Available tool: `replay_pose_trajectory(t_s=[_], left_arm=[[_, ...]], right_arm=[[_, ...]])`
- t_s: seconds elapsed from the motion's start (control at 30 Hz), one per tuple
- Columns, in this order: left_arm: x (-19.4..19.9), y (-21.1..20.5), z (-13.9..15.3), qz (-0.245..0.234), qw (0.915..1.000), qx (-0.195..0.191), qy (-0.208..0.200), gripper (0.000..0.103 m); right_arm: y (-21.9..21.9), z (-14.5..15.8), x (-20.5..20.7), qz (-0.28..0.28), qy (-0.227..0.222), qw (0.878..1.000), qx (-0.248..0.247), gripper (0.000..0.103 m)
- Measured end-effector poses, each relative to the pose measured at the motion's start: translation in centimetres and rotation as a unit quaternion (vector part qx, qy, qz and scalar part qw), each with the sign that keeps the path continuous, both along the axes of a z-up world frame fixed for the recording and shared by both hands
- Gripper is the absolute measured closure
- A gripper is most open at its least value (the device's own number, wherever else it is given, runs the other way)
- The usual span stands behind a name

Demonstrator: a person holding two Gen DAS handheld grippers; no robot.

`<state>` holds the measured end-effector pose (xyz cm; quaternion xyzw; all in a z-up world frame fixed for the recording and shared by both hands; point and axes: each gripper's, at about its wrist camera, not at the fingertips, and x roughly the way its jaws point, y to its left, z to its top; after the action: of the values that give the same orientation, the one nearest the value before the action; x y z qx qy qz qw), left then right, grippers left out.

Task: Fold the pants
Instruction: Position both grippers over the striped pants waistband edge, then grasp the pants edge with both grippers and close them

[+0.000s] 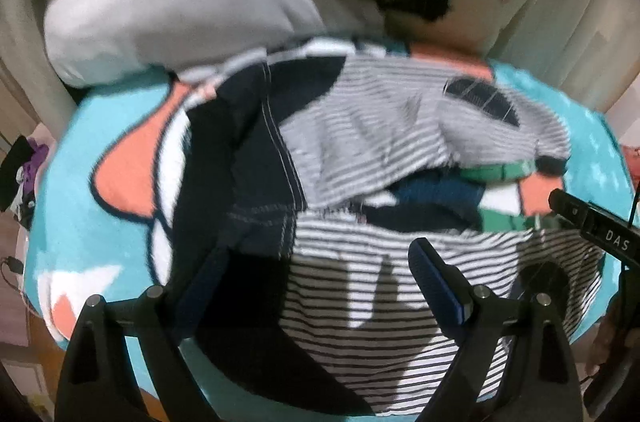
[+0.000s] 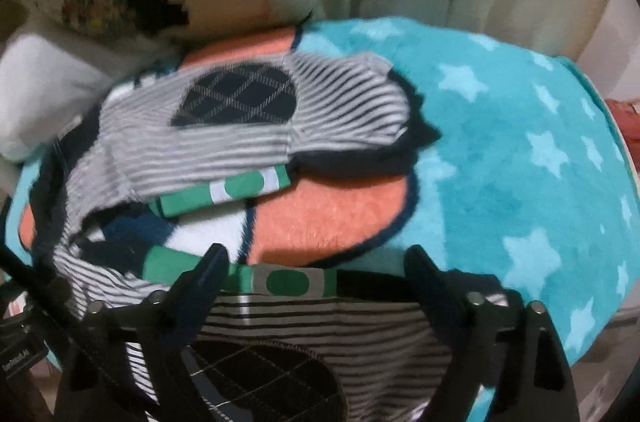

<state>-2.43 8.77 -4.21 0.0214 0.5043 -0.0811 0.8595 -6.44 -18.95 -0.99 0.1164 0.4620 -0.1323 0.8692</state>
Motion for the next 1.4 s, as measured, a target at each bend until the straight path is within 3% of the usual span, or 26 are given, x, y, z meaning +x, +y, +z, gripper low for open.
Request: replay_pose_trajectory(t_s=[0.3, 0.6, 1.07, 1.4], left_arm=[[0.6, -1.4, 2.9, -0.029, 0.9977, 0.017, -0.06, 0.011], [0.9, -2.1, 2.5, -0.039, 0.998, 0.018, -0.047, 0.011], [2.3, -3.6, 0.6, -0.039, 0.9989, 0.024, -0.009, 0.011], [6.9, -2.7, 1.9, -0.03, 0.9995, -0.01, -0.005, 0.011]], right_arm=[[0.0, 1.5, -0.5, -0.005, -0.023, 1.0, 0.005, 0.013], [0.4, 1.7, -0.4, -0.006, -0.029, 0.999, -0.015, 0.013], [-2.5, 1.5, 2.2, 0.02, -0.018, 0.999, -0.034, 0.013], [-5.6, 2.0, 5.5, 0.057, -0.021, 0.997, -0.055, 0.013]])
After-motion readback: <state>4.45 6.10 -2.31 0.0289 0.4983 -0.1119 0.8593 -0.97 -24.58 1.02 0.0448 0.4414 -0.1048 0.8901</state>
